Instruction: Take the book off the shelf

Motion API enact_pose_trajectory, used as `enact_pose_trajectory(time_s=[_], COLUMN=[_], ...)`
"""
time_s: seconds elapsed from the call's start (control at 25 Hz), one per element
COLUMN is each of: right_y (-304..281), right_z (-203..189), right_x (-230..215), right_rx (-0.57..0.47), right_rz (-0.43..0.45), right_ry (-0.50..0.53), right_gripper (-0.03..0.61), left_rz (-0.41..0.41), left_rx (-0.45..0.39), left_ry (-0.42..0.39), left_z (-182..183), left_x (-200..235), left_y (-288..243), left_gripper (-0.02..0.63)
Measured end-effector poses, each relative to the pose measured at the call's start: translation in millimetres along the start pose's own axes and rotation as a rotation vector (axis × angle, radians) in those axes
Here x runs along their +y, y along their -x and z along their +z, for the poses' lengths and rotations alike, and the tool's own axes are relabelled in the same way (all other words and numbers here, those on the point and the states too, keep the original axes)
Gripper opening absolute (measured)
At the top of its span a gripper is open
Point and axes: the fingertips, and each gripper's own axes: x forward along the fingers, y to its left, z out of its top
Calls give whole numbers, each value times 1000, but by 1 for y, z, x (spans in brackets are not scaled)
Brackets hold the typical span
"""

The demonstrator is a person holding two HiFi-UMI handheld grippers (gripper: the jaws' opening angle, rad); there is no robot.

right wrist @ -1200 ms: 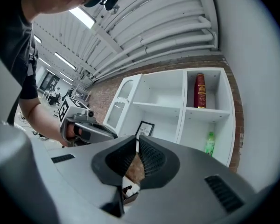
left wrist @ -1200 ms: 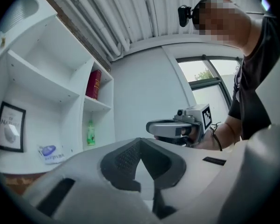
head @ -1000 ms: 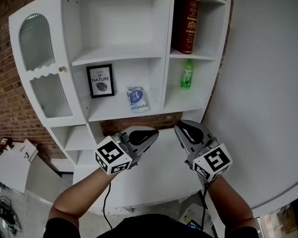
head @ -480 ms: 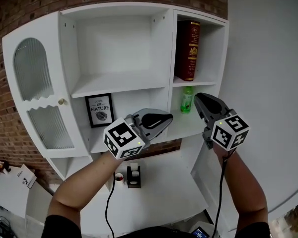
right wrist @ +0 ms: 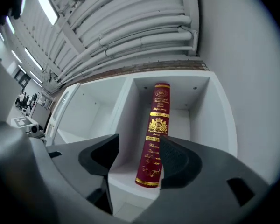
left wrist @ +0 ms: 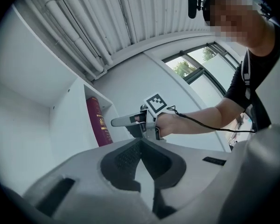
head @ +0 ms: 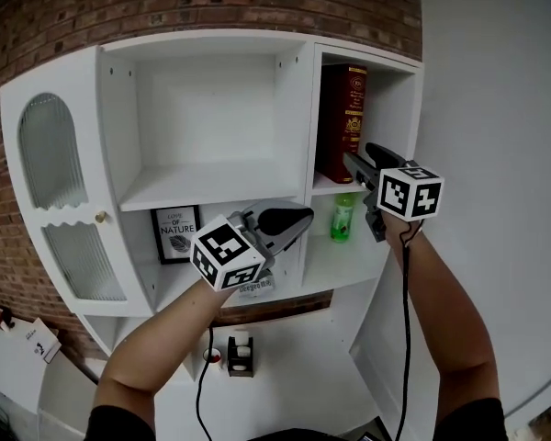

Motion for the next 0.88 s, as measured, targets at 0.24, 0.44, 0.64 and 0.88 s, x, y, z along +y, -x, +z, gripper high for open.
enact_pose_trajectory(time_s=[0.24,0.44,0.64,0.88], right_y=[-47,-78,-89,-84], right_z=[-12,-23,-42,-42], right_x=[-43,-44,-40,-45], right_rx=[102,175,275,294], right_rz=[-10,10,34,6], right_ry=[-100,-100,-100,-87], right_gripper=[313,328,324,249], left_rz=[37,56,69,73], left_rx=[5,12,2,-2], left_ry=[-14,-22,-10,-11], left_z=[-4,-7,-1,4], left_x=[17,26,29,23], left_y=[-19,-27,-26,-14], left_gripper=[8,8,8,8])
